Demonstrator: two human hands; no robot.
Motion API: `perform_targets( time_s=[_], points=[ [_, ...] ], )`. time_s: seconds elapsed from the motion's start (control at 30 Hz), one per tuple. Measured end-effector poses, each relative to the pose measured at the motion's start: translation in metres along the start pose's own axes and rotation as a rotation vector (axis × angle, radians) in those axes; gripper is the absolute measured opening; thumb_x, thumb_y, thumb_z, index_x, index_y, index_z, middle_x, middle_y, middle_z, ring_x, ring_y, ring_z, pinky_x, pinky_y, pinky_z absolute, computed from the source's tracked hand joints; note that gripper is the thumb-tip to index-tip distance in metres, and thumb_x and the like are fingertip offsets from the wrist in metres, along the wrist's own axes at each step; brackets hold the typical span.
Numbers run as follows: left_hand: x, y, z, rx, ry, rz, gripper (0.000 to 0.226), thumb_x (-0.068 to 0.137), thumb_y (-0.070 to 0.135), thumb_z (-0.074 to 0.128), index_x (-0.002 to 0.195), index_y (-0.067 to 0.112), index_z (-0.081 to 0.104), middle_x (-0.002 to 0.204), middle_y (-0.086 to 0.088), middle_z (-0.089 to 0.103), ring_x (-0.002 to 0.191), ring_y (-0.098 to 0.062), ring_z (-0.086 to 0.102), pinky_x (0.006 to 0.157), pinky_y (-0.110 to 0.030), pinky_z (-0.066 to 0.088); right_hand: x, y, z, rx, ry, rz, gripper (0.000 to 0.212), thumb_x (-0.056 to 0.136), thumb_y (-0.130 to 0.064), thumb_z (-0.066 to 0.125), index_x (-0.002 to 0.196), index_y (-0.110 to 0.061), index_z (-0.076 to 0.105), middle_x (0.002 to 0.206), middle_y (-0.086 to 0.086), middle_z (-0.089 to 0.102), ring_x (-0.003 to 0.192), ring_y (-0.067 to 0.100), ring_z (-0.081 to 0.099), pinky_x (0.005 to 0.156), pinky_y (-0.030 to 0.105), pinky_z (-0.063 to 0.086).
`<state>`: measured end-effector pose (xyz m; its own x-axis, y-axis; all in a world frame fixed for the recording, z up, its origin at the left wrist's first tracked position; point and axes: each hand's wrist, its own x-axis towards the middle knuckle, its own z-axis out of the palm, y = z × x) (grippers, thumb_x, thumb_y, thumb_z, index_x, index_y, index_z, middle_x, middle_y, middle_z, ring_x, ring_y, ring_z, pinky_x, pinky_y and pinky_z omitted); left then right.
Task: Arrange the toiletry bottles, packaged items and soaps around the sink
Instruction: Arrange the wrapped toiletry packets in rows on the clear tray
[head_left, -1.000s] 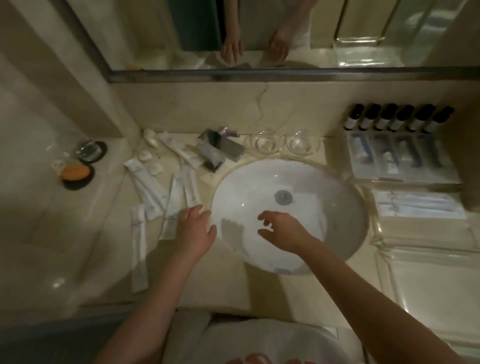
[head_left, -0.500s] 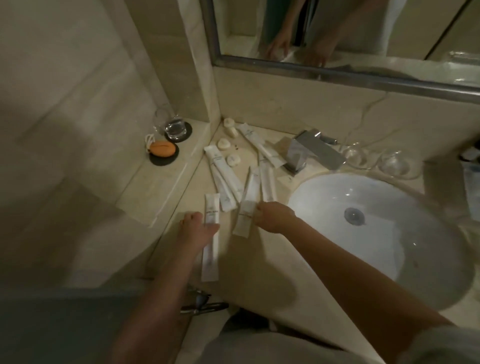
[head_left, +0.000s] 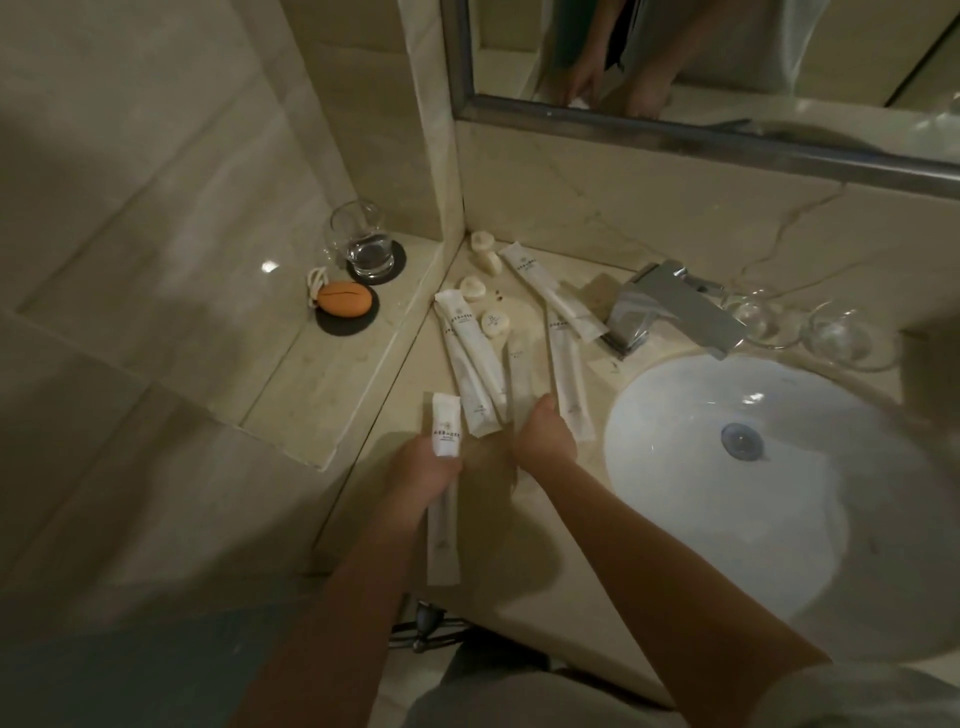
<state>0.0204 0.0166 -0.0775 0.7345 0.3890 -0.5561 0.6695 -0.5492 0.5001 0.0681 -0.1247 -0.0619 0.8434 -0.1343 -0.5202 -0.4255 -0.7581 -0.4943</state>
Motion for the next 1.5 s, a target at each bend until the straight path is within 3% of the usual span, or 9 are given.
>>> perform_targets(
  time_s=[0.1, 0.23, 0.43, 0.73, 1.07, 1.13, 1.23, 1.4, 1.5],
  points=[
    [-0.002, 0.001, -0.003, -0.07, 0.045, 0.014, 0.033, 0.079, 0.02, 0.065, 0.11, 0.011, 0.058, 0.102, -0.009, 0.064, 0.083, -0.023, 0.06, 0.07, -0.032, 0.048, 0.005, 0.01, -0.011, 0.003, -0.092, -0.054, 0.037, 0.089, -0.028, 0.058, 0.117, -0.006, 0.05, 0.111, 0.01, 0.06, 0.102, 0.027, 0.06, 0.075, 0.03, 0.046],
    [-0.014, 0.009, -0.006, -0.222, 0.091, 0.006, 0.028, 0.083, 0.014, 0.058, 0.109, 0.007, 0.054, 0.102, -0.016, 0.064, 0.079, -0.026, 0.063, 0.06, -0.029, 0.046, 0.002, 0.022, -0.033, 0.244, -0.175, -0.118, 0.019, 0.082, -0.024, 0.065, 0.074, -0.01, 0.056, 0.077, 0.006, 0.055, 0.081, 0.025, 0.055, 0.067, 0.033, 0.043],
    [-0.055, 0.058, -0.001, -0.334, 0.075, 0.202, 0.009, 0.088, 0.01, 0.051, 0.097, 0.006, 0.053, 0.092, -0.011, 0.063, 0.063, -0.011, 0.054, 0.05, -0.018, 0.037, -0.032, 0.06, -0.095, 0.526, -0.337, -0.243, 0.009, 0.084, -0.022, 0.068, 0.09, -0.016, 0.066, 0.083, 0.005, 0.068, 0.073, 0.019, 0.064, 0.07, 0.031, 0.053],
    [-0.145, 0.151, 0.07, -0.681, -0.305, 0.336, 0.02, 0.086, 0.013, 0.061, 0.104, 0.022, 0.062, 0.061, 0.005, 0.049, 0.051, -0.007, 0.043, 0.048, -0.015, 0.04, -0.084, 0.169, -0.168, 0.739, -0.152, -0.245, 0.018, 0.084, -0.01, 0.065, 0.099, 0.0, 0.063, 0.076, 0.005, 0.063, 0.07, 0.017, 0.061, 0.067, 0.027, 0.05],
    [-0.212, 0.229, 0.172, -0.463, -0.442, 0.406, 0.009, 0.08, 0.02, 0.069, 0.074, 0.019, 0.062, 0.057, 0.005, 0.054, 0.051, -0.006, 0.052, 0.052, -0.018, 0.042, -0.105, 0.275, -0.223, 0.645, 0.089, -0.246, 0.019, 0.083, -0.013, 0.068, 0.084, -0.031, 0.066, 0.084, -0.005, 0.069, 0.079, 0.015, 0.067, 0.074, 0.029, 0.055],
    [-0.22, 0.243, 0.186, -0.371, -0.453, 0.504, 0.006, 0.081, 0.02, 0.07, 0.08, 0.015, 0.065, 0.061, 0.007, 0.059, 0.052, 0.0, 0.056, 0.048, -0.012, 0.042, -0.108, 0.295, -0.249, 0.694, 0.179, -0.211, 0.017, 0.084, -0.012, 0.067, 0.087, -0.028, 0.061, 0.082, -0.001, 0.062, 0.074, 0.012, 0.06, 0.066, 0.018, 0.048],
    [-0.234, 0.265, 0.211, -0.191, -0.465, 0.607, 0.011, 0.08, 0.019, 0.071, 0.084, 0.011, 0.066, 0.076, -0.002, 0.065, 0.07, -0.015, 0.061, 0.056, -0.021, 0.045, -0.116, 0.323, -0.292, 0.814, 0.365, -0.2, 0.015, 0.086, -0.016, 0.064, 0.101, -0.02, 0.062, 0.089, 0.004, 0.06, 0.073, 0.011, 0.057, 0.058, 0.008, 0.043],
    [-0.26, 0.291, 0.256, 0.056, -0.53, 0.74, 0.016, 0.078, 0.019, 0.072, 0.07, 0.016, 0.058, 0.07, 0.001, 0.059, 0.069, -0.018, 0.057, 0.05, -0.016, 0.041, -0.118, 0.352, -0.329, 0.788, 0.431, -0.251, 0.011, 0.083, -0.018, 0.069, 0.093, -0.015, 0.066, 0.083, 0.003, 0.065, 0.072, 0.013, 0.059, 0.067, 0.028, 0.05],
    [-0.277, 0.301, 0.276, 0.122, -0.553, 0.778, 0.011, 0.08, 0.019, 0.071, 0.078, 0.016, 0.06, 0.069, 0.004, 0.059, 0.066, -0.015, 0.057, 0.047, -0.011, 0.04, -0.119, 0.371, -0.335, 0.82, 0.505, -0.229, 0.008, 0.085, -0.01, 0.065, 0.078, -0.007, 0.062, 0.067, 0.004, 0.059, 0.054, 0.005, 0.055, 0.053, 0.017, 0.044]
  ],
)
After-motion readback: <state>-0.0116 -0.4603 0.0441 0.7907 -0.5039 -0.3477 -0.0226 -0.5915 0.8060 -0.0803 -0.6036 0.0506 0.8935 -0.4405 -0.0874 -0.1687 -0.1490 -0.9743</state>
